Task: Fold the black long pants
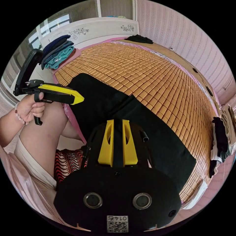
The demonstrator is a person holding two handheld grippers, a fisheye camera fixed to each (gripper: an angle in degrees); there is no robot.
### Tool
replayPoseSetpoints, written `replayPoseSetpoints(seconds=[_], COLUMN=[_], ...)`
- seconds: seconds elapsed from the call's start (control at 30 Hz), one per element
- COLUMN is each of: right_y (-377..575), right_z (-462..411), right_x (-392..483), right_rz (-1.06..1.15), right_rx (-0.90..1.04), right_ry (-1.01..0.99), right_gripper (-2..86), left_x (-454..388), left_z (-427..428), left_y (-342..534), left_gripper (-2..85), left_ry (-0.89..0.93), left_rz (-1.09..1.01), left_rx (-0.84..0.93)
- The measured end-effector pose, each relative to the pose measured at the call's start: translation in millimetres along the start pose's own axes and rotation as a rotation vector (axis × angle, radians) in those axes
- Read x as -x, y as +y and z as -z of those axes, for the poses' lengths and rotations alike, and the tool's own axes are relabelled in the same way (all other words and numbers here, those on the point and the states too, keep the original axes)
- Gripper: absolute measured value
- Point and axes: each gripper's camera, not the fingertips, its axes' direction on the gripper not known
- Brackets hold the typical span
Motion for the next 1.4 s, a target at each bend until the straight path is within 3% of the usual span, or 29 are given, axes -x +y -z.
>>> replayPoseSetpoints(seconds=[0.23, 0.43, 0.5, 0.57, 0.77, 0.87, 1.07, 1.17, 1.4], right_y=[-25.0, -47.2, -55.4, -65.4, -85.1, -102.0, -150.4, -155.7, -134.8], right_z=[-8.6, 21.6, 2.2, -42.9, -10.2, -7.2, -78.6, -69.2, -16.6], right_x=[-14.6, -17.7, -17.1, -14.5, -35.6, -62.3, -87.3, -97.3, -118.8], right_rz=[-0.027, -0.027, -0.031, -0.010, 0.021, 0.017, 0.084, 0.104, 0.153], right_rx=[0.021, -0.174, -0.134, 0.055, -0.037, -0.072, 0.163, 0.107, -0.063], right_ry=[-0.104, -0.148, -0.166, -0.148, -0.264, -0.184, -0.178, -0.214, -0.281], right_gripper=[0.0, 0.8, 1.3, 2.5, 11.3, 11.1, 8.9, 3.0, 1.1], left_x=[-30.7, -40.1, -36.5, -32.5, -43.3, -49.5, -58.5, -58.4, -84.4], left_z=[-11.9, -9.5, -13.2, -18.9, -26.0, -32.0, -66.0, -65.8, -48.3], left_y=[-1.1, 4.3, 5.4, 4.5, -8.1, -17.8, -26.2, -25.8, -16.8], left_gripper=[-0.9, -0.6, -0.5, -0.2, 3.8, 5.9, 8.0, 7.5, 4.2], left_ry=[-0.035, -0.019, -0.019, -0.011, 0.002, 0.007, -0.111, -0.099, -0.140], left_rz=[-0.186, -0.188, -0.169, -0.139, -0.150, -0.137, -0.115, -0.084, -0.194], left_rx=[0.018, -0.013, 0.005, 0.028, 0.026, 0.036, 0.173, 0.165, 0.073])
